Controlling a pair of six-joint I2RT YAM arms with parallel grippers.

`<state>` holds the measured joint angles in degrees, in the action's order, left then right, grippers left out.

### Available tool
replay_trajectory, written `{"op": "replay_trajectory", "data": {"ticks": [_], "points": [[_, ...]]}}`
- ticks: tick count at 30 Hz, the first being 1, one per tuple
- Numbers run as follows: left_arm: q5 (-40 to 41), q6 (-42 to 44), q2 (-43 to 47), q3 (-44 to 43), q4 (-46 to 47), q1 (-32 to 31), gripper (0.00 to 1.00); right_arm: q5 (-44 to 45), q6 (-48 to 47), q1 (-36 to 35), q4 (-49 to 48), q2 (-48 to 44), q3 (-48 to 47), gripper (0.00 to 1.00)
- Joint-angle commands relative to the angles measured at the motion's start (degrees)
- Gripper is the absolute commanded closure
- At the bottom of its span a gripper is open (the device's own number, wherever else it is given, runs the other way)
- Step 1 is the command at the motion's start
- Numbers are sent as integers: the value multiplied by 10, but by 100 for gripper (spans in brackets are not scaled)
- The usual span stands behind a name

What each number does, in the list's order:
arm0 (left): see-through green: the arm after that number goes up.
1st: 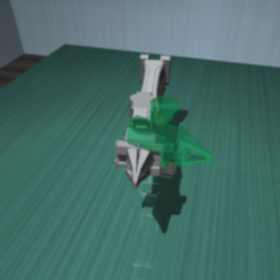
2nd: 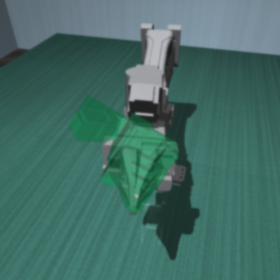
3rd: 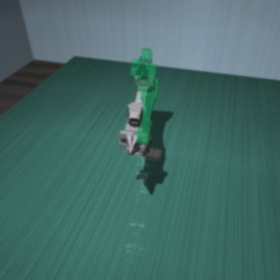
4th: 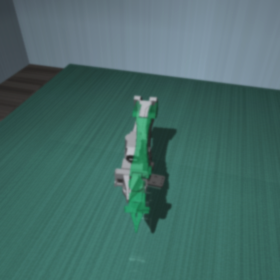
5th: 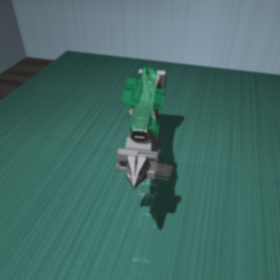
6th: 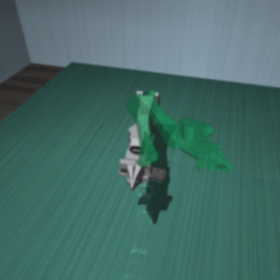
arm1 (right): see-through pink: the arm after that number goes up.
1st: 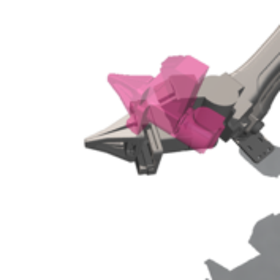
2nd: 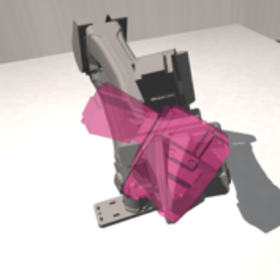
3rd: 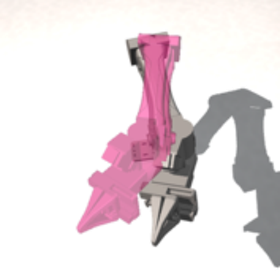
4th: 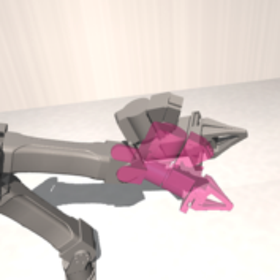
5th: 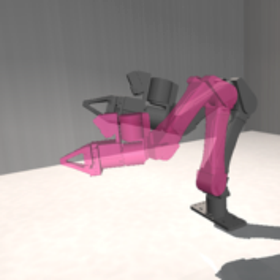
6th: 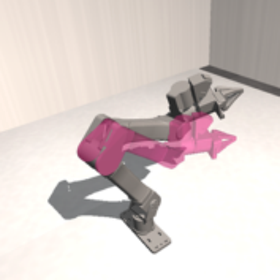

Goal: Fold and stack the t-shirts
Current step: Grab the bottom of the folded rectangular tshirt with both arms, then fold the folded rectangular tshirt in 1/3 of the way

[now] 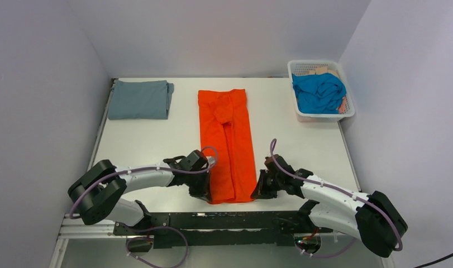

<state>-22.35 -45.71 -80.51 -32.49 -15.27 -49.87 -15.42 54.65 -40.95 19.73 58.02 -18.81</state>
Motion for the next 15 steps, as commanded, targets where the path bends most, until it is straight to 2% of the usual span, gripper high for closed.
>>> {"op": "replay_trajectory", "data": {"ticks": [1, 4, 8, 15], "points": [[56, 23, 51, -29, -46, -2, 100, 23, -18, 0, 21, -9, -54, 100], [88, 29, 84, -42, -61, -1, 100, 47, -31, 1, 30, -20, -81, 100], [120, 42, 81, -81, -87, 17, 100, 74, -55, 7, 31, -5, -122, 100], [90, 45, 65, -113, -28, 99, 100, 85, -93, 59, -35, 69, -200, 100]]}}
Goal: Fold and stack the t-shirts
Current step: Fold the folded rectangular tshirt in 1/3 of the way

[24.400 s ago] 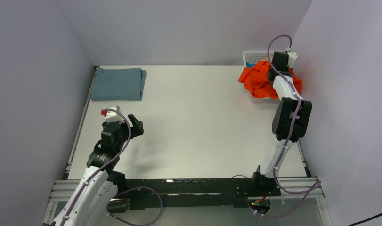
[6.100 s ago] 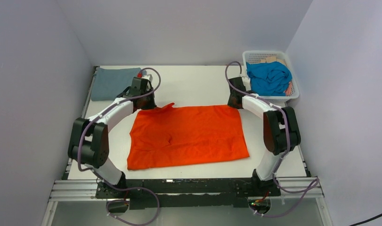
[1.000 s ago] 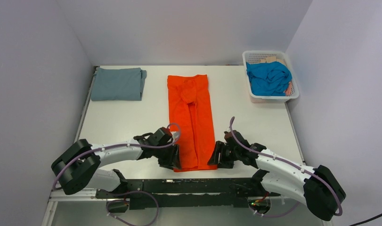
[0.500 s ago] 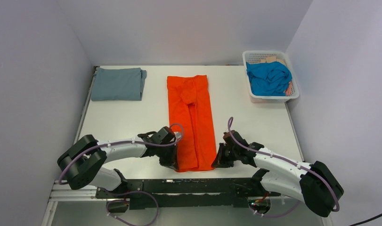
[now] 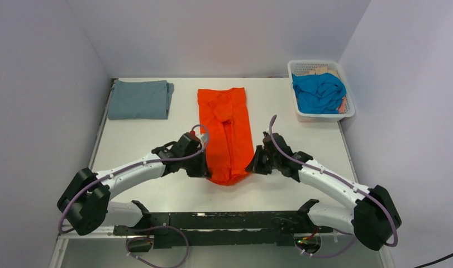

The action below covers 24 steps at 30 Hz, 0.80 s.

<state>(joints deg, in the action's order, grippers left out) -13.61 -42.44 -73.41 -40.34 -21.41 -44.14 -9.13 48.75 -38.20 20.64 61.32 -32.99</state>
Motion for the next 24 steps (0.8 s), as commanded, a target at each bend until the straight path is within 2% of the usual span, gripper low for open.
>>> {"op": "replay_trajectory", "data": {"ticks": [1, 4, 9, 20, 24], "points": [[2, 11, -6, -38, 45, 54, 100, 26, -42, 41, -49, 48, -71, 100], [5, 13, -11, -51, 74, 84, 100, 20, -52, 77, -81, 80, -103, 100], [-10, 28, -72, -110, 84, 123, 100, 3, -64, 124, -118, 133, -144, 100], [-33, 51, -216, -252, 82, 187, 100, -30, -96, 173, -161, 284, -263, 100], [-51, 54, -258, -282, 89, 206, 100, -13, -110, 179, -157, 333, -309, 100]]}}
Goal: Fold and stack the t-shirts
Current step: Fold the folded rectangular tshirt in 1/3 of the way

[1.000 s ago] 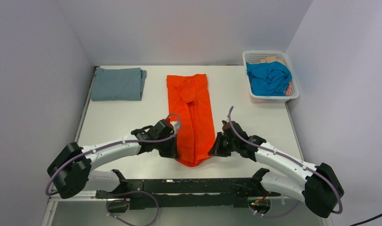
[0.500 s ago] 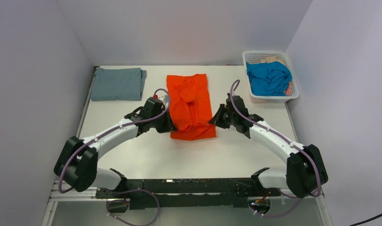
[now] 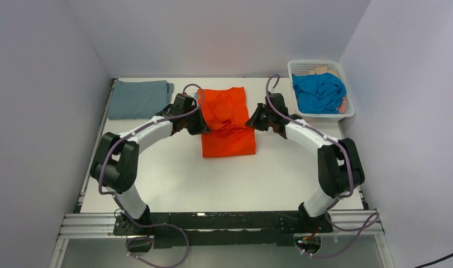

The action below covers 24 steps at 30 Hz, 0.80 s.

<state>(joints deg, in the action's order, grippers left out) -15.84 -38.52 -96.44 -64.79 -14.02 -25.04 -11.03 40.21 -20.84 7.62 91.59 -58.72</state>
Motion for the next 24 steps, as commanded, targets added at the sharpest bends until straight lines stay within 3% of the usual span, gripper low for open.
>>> {"op": "replay_trajectory", "data": {"ticks": [1, 5, 12, 16, 17, 19, 20, 21, 22, 24], "points": [[-30, 18, -39, -47, 11, 20, 100, 16, -28, 6, -25, 40, -63, 100], [-28, 31, -77, -88, -3, 33, 100, 46, -30, 11, -31, 63, -78, 100], [-44, 46, -139, -134, -17, 44, 88, 24, -33, 25, -50, 124, -106, 100], [-49, 54, -167, -157, -16, 48, 64, 33, -37, 29, -72, 158, -126, 93], [-52, 57, -172, -167, -21, 50, 59, 41, -38, 30, -70, 166, -136, 85], [-55, 64, -168, -185, -40, 56, 52, 45, -49, 31, -45, 179, -165, 57], [-47, 70, -155, -187, -43, 56, 41, 48, -55, 30, -27, 179, -183, 40], [-41, 74, -138, -179, -35, 55, 19, 53, -63, 30, -20, 174, -186, 14], [-40, 76, -113, -163, -19, 55, 3, 59, -64, 29, -18, 162, -179, 2], [-36, 78, -67, -130, 1, 54, 1, 67, -63, 27, -30, 126, -144, 0]]}}
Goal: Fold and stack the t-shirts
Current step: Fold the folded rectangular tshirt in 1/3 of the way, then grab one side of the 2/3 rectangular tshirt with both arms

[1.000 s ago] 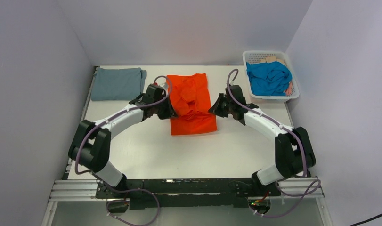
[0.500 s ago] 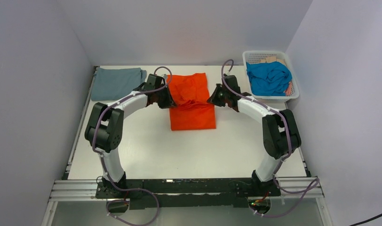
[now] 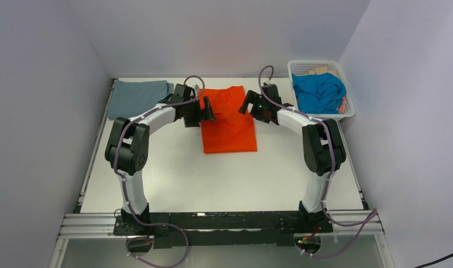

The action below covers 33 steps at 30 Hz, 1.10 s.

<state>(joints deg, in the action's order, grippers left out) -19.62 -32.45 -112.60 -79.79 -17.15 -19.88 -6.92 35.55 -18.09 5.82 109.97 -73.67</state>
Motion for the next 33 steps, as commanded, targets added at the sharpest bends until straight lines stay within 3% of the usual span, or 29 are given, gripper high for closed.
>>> {"op": "replay_trajectory", "data": {"ticks": [1, 9, 13, 17, 23, 25, 29, 33], "points": [[4, 18, 122, 42, 35, 4, 1, 27, -16, -3, -19, -83, 26, 0], [5, -10, 219, 207, 60, -9, 0, 18, -30, -27, -44, -205, 181, 0], [18, -28, 241, 263, 61, -19, 0, -11, -29, -28, -22, -215, 207, 0], [12, -52, 235, 310, 98, -24, 2, 23, -10, -28, -3, -221, 247, 1], [29, -79, 176, 296, 123, -53, 23, 21, -1, -27, 12, -220, 269, 10], [42, -84, 158, 284, 116, -59, 37, 24, 6, -27, 10, -209, 276, 14], [54, -92, 133, 279, 116, -60, 42, 17, 12, -27, -14, -192, 285, 24], [58, -92, 115, 271, 110, -62, 52, 19, 13, -27, -26, -185, 291, 31]]}}
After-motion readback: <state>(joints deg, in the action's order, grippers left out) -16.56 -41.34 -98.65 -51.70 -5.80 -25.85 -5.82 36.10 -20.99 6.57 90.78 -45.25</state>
